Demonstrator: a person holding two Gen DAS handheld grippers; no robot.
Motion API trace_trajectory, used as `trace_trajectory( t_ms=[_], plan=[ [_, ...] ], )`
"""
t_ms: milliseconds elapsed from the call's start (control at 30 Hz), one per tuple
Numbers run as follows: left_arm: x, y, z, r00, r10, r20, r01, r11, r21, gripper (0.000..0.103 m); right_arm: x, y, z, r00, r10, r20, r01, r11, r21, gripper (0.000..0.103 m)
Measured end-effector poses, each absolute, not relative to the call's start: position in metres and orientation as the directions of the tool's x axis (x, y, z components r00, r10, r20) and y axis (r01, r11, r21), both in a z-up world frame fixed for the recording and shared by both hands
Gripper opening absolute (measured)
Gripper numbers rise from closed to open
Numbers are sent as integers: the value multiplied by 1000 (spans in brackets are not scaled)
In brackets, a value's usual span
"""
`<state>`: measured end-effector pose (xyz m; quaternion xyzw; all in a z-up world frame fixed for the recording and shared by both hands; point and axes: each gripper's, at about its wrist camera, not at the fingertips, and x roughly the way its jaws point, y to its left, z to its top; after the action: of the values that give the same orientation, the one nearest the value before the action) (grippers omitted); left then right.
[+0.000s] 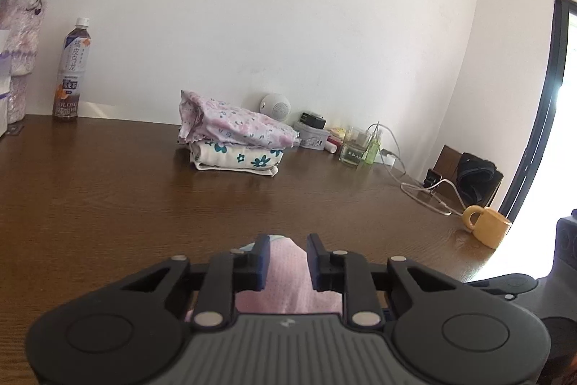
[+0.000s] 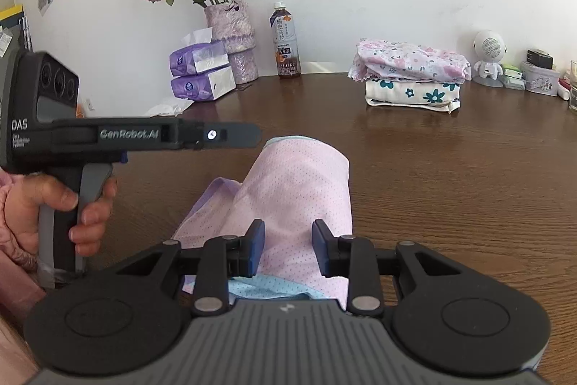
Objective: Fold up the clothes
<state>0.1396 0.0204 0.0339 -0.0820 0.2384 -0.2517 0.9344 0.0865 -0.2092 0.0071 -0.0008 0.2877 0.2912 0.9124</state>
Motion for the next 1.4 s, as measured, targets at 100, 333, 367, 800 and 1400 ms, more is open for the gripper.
trace_trajectory(
  t_ms=[100,333,367,800,1400],
  plan=[
    [153,16,19,731,-480,-485,394,877,-274,16,87,-204,2,660,523,-539,-535,831,151,30],
    [151,26,16,709,-512,-485,396,858,-328,24,90,-217,6,682,527,-506,-501,842,202,31],
    [149,27,16,708,-518,-480,400,854,-331,25,92,-218,6,685,527,-503,-494,844,210,31],
    [113,16,20,652,-583,-485,520,809,-273,43,107,-232,-2,682,506,-529,-424,862,278,38],
    [126,63,21,734,-505,-455,344,853,-392,47,161,-254,-31,582,638,-504,-282,739,611,43]
  ],
)
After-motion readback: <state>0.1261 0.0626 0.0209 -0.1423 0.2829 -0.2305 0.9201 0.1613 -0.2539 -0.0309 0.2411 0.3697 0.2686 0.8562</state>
